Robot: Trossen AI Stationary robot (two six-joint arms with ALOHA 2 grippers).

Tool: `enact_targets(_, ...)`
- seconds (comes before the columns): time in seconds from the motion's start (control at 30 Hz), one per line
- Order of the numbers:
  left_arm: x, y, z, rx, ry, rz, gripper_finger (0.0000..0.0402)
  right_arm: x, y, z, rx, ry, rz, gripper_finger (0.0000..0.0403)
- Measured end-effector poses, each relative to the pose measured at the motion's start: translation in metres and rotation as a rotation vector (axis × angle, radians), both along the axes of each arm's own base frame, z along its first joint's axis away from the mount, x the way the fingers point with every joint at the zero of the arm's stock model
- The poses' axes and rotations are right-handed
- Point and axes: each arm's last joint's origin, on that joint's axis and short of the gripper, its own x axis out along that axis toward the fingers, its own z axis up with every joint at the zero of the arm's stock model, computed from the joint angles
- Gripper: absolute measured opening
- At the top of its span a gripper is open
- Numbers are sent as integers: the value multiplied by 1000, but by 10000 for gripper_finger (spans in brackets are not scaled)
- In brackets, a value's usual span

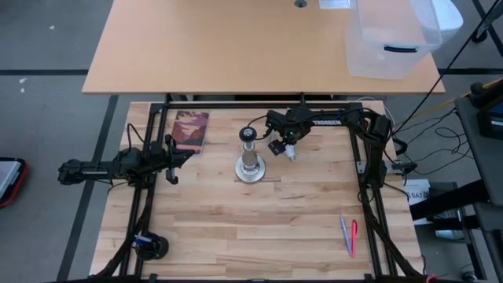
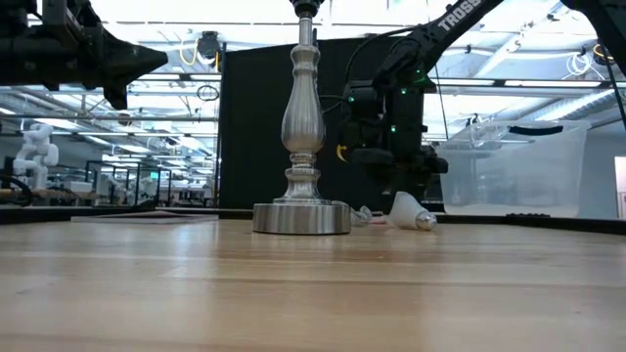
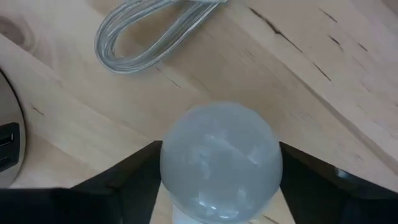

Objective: Screw lightbulb
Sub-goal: Insert the white lightbulb into the silver lamp

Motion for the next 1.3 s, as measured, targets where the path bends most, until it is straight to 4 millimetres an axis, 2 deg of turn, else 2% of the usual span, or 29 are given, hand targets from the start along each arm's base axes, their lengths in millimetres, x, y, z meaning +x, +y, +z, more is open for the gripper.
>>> enact_targets(0.13,0,0,0,-2,0,-1,0,-1,-3,0,0,0,-7,250)
enact_targets(0.37,0,0,0,-2,0,-1,0,-2,-7,3,-38,-10,-4,250)
enact_targets(0.63,0,0,0,-5,0,-1,0,-10,-13,34,-127,-93,-16,248)
enact_targets(0.8,0,0,0,-3,0,0,0,-20,-11,70,-254,-181,-15,248)
enact_targets(1.03,0,0,0,-2,0,0,0,-35,0,139,-455,-462,40,248)
enact_targets(1.17,0,0,0,-2,0,3,0,-51,11,178,-576,-607,95,248)
enact_targets(1.3,0,1,0,-4,1,24,0,-70,20,207,-678,-702,148,248)
